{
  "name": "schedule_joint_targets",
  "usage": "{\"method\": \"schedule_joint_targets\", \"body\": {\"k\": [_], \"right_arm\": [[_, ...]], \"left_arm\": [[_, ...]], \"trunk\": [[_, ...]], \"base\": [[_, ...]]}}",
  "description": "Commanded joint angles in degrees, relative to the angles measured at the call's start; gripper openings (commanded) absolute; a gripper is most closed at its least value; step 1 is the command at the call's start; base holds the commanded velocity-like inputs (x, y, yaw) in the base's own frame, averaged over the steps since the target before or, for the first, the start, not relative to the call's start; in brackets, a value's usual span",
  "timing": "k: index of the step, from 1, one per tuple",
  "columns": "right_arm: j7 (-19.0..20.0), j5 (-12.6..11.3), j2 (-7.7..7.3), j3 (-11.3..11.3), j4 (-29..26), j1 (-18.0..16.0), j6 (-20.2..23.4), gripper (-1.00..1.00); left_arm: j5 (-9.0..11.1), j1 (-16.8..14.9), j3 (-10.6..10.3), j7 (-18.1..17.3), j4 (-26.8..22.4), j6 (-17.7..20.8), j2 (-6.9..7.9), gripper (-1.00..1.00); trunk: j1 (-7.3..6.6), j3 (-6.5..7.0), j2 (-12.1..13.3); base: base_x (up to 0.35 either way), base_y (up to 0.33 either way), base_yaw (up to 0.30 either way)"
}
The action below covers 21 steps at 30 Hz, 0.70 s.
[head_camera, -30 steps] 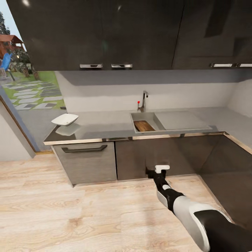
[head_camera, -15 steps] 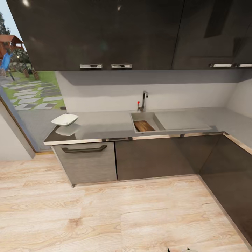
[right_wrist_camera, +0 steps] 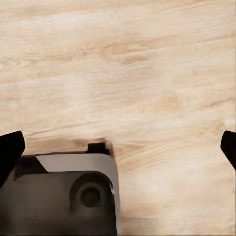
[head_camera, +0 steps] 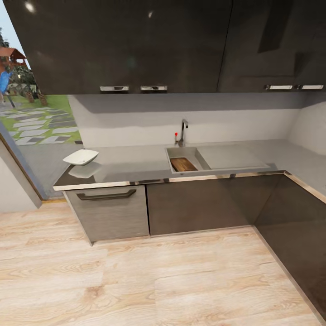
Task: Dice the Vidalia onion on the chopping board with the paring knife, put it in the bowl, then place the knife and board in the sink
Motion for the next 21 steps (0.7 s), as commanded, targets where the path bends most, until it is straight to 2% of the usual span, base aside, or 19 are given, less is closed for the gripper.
{"method": "schedule_joint_targets", "body": {"k": [1, 5, 19, 21], "right_arm": [[-0.07, -0.52, -0.01, 0.46, 0.05, 0.45, 1.47, 1.0], [-0.15, -0.52, -0.22, 0.45, 0.02, 1.5, 5.4, 1.0], [-0.19, -0.52, -0.32, 0.45, -0.01, 1.78, 6.54, 1.0], [-0.18, -0.52, -0.69, 0.45, 0.04, 2.05, 9.4, 1.0]], "left_arm": [[0.33, -0.04, -0.54, 0.28, 0.25, -0.13, 0.0, 1.0], [0.37, -0.04, -0.64, 0.17, 4.34, -0.11, -0.1, 1.0], [0.5, -0.04, -0.65, -0.23, 11.28, -0.12, -0.53, 1.0], [0.5, -0.04, -0.65, -0.17, 12.14, 0.17, -1.36, 1.0]], "trunk": [[0.03, -0.11, -0.11], [0.03, -0.1, -0.11], [0.03, -0.1, -0.11], [0.03, -0.1, -0.11]], "base": [[0.0, 0.0, -0.002], [0.0, 0.0, 0.022], [0.0, 0.0, 0.228], [0.0, 0.0, 0.035]]}}
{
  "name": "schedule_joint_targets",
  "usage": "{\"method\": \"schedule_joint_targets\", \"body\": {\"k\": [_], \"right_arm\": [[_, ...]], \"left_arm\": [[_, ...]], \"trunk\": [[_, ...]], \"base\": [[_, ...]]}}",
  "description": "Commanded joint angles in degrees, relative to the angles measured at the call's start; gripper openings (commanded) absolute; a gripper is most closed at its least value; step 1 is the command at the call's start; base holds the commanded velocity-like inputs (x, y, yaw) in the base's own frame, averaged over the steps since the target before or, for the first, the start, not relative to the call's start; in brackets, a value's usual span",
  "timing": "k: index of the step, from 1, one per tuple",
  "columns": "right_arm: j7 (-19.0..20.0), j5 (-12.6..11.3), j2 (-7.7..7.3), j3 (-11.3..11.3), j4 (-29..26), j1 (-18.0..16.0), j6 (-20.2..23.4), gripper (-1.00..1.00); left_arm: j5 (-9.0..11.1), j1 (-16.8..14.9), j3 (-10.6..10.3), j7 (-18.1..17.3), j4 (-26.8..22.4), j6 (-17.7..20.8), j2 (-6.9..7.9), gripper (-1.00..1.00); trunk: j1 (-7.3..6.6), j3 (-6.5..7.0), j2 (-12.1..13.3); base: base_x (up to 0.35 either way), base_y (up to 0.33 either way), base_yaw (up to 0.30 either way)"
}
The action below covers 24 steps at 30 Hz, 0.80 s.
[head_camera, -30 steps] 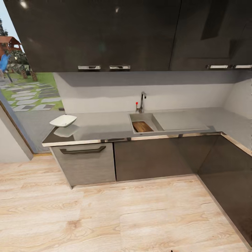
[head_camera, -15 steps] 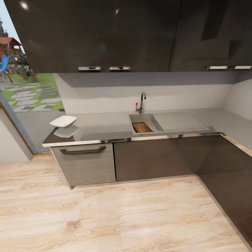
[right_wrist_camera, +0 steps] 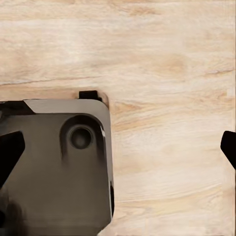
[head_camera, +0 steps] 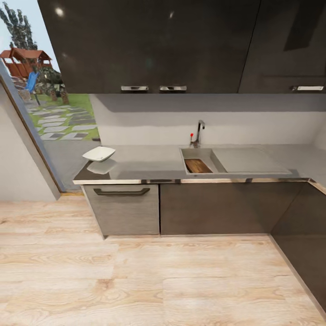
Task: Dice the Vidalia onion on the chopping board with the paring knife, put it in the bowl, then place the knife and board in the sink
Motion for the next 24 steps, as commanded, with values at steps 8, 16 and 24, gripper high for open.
{"method": "schedule_joint_targets", "body": {"k": [8, 16, 24], "right_arm": [[3.25, -0.67, -4.85, 0.45, 0.07, 5.36, 6.08, 1.0], [6.19, -5.72, -5.04, 0.45, -0.25, 6.17, 5.86, 1.0], [6.1, -9.63, -5.01, 0.48, -0.45, 6.19, 3.53, 1.0]], "left_arm": [[0.4, -0.1, -0.48, -7.15, 0.83, 6.54, -1.24, 1.0], [0.49, 0.06, -0.48, -11.69, 0.95, 9.52, -0.05, 1.0], [0.45, 0.08, -0.48, -5.59, 0.89, 9.67, -0.22, 1.0]], "trunk": [[0.03, -0.11, -0.11], [0.03, -0.11, -0.11], [0.03, -0.11, -0.11]], "base": [[0.0, 0.0, 0.005], [0.0, 0.0, 0.0], [0.0, 0.0, 0.0]]}}
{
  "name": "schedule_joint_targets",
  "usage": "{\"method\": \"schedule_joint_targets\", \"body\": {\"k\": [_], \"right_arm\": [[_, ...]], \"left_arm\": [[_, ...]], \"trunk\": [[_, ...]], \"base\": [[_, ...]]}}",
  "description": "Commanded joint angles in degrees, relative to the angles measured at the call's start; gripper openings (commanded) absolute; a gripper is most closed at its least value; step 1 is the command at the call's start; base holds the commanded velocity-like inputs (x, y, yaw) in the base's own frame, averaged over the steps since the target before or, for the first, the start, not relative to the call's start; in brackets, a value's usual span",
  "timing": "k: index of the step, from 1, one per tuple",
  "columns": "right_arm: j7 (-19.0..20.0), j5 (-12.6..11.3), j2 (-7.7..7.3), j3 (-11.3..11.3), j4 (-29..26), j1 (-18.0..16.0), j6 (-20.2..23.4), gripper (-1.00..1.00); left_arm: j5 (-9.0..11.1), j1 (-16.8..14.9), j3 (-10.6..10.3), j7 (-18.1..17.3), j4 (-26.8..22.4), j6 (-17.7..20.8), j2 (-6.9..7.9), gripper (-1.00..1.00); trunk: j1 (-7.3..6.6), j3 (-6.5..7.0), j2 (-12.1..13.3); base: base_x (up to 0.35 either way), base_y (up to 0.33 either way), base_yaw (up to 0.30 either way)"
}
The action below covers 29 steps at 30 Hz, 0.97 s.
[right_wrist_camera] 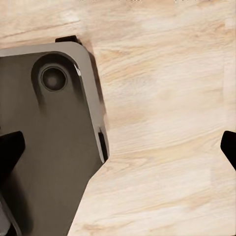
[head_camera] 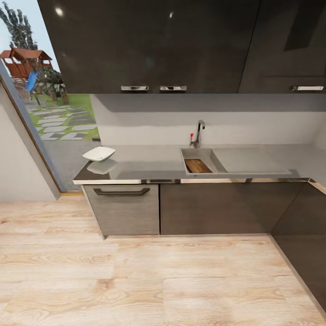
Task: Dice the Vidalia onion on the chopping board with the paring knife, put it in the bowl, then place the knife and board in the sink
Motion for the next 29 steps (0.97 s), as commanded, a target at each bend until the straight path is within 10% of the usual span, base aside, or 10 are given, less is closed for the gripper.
{"method": "schedule_joint_targets", "body": {"k": [1, 10, 18, 29], "right_arm": [[0.09, -0.6, 0.0, 0.44, 0.06, -0.05, -0.28, 1.0], [0.18, -0.85, 0.44, 0.41, -0.07, -0.04, -0.46, 1.0], [0.22, -1.0, 3.34, 0.39, -2.32, -0.03, -0.49, 1.0], [0.19, -0.93, 4.19, 0.39, -2.49, 0.03, -0.49, 1.0]], "left_arm": [[0.51, -0.1, -0.48, 0.22, 0.26, -0.4, -0.21, 1.0], [0.46, -0.1, -0.43, 5.52, 0.08, 5.92, 1.47, 1.0], [0.47, -0.03, -0.39, 6.34, -2.05, 3.39, -2.34, 1.0], [0.39, -0.05, -0.48, 6.36, -2.21, 2.6, -2.43, 1.0]], "trunk": [[0.03, -0.11, -0.11], [0.03, -0.11, -0.11], [0.03, -0.11, -0.11], [0.03, -0.11, -0.11]], "base": [[0.0, 0.0, 0.0], [0.0, 0.0, 0.0], [0.0, 0.0, 0.0], [0.0, 0.0, 0.0]]}}
